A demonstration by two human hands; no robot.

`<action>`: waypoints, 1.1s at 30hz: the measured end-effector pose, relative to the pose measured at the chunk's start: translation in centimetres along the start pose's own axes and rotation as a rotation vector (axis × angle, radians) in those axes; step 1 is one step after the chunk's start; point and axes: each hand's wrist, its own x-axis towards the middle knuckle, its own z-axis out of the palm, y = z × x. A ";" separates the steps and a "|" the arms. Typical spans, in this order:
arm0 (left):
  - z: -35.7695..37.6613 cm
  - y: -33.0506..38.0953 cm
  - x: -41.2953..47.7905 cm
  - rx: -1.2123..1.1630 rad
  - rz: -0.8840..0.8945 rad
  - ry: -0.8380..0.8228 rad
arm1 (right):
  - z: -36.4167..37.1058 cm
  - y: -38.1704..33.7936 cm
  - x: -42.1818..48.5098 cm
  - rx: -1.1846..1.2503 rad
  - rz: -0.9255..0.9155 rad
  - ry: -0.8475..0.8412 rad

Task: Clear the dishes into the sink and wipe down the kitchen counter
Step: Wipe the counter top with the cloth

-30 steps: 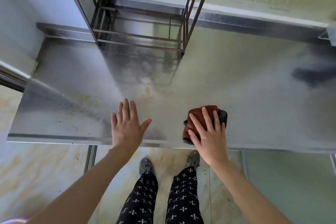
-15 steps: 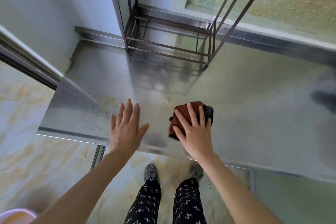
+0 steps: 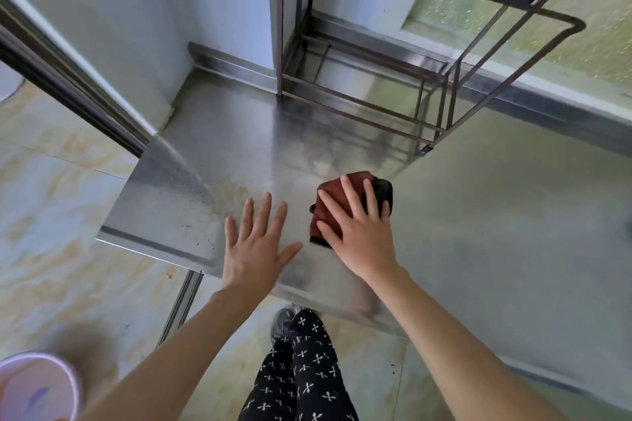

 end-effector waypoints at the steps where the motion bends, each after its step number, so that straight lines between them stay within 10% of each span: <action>1: 0.0 0.0 0.0 -0.007 0.000 -0.005 | -0.2 1.4 0.4 0.009 0.059 -0.008; 8: 0.9 -0.3 0.2 0.020 -0.003 0.028 | -1.1 2.8 4.2 0.153 0.523 0.038; 16: 0.0 -0.7 0.0 0.053 -0.030 0.064 | -0.8 -0.5 5.3 -0.040 -0.194 0.018; 24: -2.9 -6.0 0.8 -0.004 -0.198 0.011 | -1.4 -0.8 5.7 0.126 0.234 0.039; 30: -3.0 -6.0 0.9 0.016 -0.179 -0.019 | -0.7 -5.0 4.0 -0.008 -0.268 -0.027; 33: -3.2 -5.9 0.8 0.014 -0.176 -0.016 | -0.8 -2.8 4.9 -0.013 -0.179 -0.036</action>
